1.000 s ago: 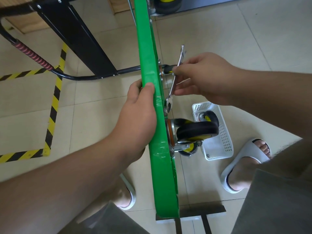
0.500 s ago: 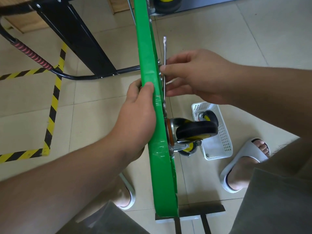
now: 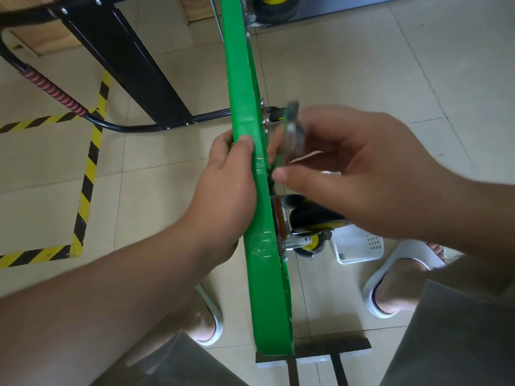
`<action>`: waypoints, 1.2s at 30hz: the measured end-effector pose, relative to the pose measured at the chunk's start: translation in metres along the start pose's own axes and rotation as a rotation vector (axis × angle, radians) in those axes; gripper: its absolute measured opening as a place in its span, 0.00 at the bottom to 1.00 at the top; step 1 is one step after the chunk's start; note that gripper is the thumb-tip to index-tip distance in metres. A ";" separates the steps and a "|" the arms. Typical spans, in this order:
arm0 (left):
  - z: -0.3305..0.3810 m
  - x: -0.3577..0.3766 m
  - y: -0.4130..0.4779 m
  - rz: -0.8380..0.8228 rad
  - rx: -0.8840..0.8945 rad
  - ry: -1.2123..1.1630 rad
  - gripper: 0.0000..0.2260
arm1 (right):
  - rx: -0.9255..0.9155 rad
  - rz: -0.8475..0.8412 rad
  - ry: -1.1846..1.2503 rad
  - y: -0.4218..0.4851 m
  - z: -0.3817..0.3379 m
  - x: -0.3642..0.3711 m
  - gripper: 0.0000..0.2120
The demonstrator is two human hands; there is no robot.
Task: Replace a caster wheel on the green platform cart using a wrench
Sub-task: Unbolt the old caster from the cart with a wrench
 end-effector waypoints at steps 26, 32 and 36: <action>-0.001 0.001 -0.002 0.030 -0.047 -0.004 0.12 | 0.292 0.219 0.080 0.053 0.038 -0.035 0.05; 0.000 0.000 -0.001 0.024 -0.036 0.029 0.13 | 0.652 0.230 0.289 0.052 0.086 -0.025 0.10; 0.000 0.002 -0.002 0.015 -0.047 0.021 0.12 | 0.726 0.199 0.346 0.049 0.094 -0.014 0.12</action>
Point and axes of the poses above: each hand's wrist, its own y-axis towards the middle knuckle, its own x-axis out of the palm, z = x × y, the point moved 8 cm from there along y, towards the middle knuckle, and after that the axes turned 5 degrees about z, right-handed, at the moved point
